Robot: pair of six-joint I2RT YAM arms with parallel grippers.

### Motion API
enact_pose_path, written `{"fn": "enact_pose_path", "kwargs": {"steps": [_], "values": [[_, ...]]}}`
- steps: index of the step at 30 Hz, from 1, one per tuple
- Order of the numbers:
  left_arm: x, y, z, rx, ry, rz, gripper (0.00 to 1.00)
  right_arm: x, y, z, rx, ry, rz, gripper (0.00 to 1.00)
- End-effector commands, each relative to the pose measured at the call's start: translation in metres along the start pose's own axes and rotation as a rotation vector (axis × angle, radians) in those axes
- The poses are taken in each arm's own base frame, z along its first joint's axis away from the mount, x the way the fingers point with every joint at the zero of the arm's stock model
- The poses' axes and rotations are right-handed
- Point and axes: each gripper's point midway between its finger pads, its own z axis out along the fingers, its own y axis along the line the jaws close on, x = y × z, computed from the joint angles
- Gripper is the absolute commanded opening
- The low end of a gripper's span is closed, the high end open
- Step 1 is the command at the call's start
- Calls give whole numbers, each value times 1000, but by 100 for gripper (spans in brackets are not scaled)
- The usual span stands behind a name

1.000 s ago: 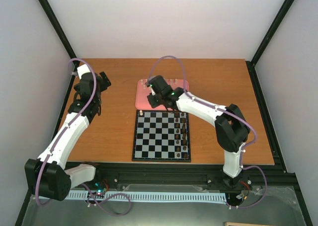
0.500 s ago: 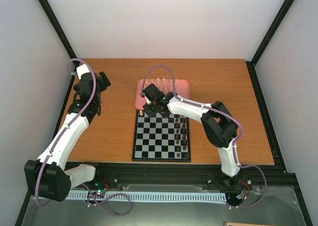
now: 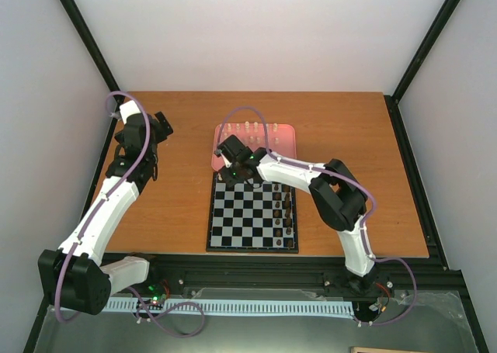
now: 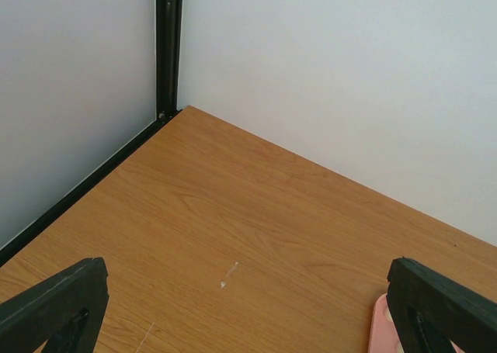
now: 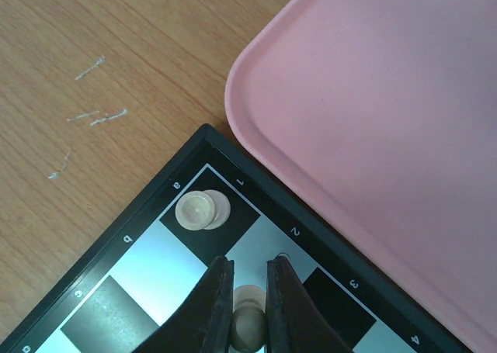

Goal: Set up the chess pieces on the board
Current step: Place the chess piece on the chessboard.

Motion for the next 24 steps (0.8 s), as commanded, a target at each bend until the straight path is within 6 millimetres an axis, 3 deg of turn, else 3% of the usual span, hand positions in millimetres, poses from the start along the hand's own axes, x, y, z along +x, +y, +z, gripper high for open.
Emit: {"fn": "enact_pose_path", "kwargs": {"steps": [1,24], "values": [[-10,-1,-5,6,-29,-19,100,-2,4,13,1,-5,5,8],[-8,-2,-3,5,-25,-15,100,-2,-3,29,43,-9,-2,8]]}}
